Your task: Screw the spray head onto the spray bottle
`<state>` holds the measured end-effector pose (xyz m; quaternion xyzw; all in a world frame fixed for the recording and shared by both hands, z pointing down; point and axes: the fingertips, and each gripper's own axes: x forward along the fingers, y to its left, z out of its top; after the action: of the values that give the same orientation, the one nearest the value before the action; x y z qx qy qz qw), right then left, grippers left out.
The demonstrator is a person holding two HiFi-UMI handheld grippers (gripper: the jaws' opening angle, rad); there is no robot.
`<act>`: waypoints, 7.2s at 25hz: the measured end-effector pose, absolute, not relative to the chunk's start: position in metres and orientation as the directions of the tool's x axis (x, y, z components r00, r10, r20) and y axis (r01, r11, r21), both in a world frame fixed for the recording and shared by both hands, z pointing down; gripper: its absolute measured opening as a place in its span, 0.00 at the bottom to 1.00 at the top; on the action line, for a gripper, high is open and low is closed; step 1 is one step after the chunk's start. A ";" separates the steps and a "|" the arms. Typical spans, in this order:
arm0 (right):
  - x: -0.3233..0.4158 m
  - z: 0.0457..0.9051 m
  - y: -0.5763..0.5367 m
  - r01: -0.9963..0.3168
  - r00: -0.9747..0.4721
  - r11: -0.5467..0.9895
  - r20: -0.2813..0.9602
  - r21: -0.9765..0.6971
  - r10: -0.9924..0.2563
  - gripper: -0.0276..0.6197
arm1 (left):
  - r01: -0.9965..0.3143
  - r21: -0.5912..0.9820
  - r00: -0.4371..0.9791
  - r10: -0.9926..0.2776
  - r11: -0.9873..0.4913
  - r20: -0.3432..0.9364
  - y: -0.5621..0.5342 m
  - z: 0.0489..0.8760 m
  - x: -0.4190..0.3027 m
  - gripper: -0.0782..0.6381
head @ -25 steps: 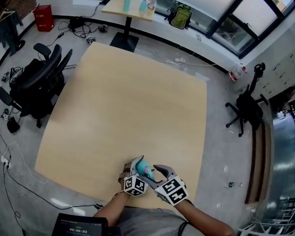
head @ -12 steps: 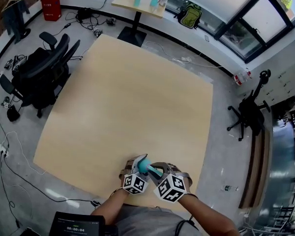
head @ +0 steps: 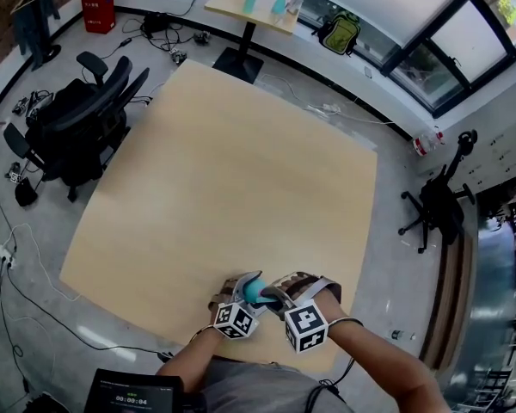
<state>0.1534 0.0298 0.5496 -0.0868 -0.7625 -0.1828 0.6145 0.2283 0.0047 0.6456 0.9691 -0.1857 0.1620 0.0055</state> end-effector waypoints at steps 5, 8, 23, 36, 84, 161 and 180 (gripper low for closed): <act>0.155 0.551 0.028 0.312 -0.272 0.937 0.960 0.158 -0.071 0.19 | -0.353 -0.053 0.883 -0.351 -0.934 0.310 0.004 0.645 0.229 0.66; 0.154 0.556 0.026 0.237 -0.307 0.953 0.945 0.188 -0.110 0.23 | -0.351 -0.053 0.885 -0.349 -0.935 0.308 0.004 0.649 0.228 0.66; 0.163 0.555 0.016 -0.013 -0.357 0.990 0.926 -0.139 0.125 0.19 | -0.338 -0.053 0.891 -0.337 -0.940 0.305 0.005 0.647 0.230 0.66; 0.158 0.557 0.020 0.093 -0.164 0.995 0.985 -0.037 0.052 0.19 | -0.337 -0.053 0.891 -0.336 -0.940 0.306 0.004 0.647 0.230 0.66; 0.155 0.581 0.020 0.360 -0.118 0.933 0.993 0.029 0.014 0.25 | -0.327 -0.052 0.899 -0.327 -0.944 0.290 -0.001 0.657 0.221 0.66; 0.161 0.573 0.025 0.378 -0.070 0.925 0.997 0.037 -0.011 0.25 | -0.318 -0.045 0.908 -0.318 -0.947 0.274 0.007 0.646 0.231 0.66; 0.171 0.570 0.014 -0.718 -0.329 0.678 0.934 -0.154 -0.136 0.25 | -0.358 -0.046 0.895 -0.357 -0.933 0.269 0.006 0.641 0.231 0.66</act>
<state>0.1710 0.0137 0.5700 0.2801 -0.7630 0.2871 0.5069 0.2313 0.0057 0.6405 0.9733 -0.1835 0.1377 0.0022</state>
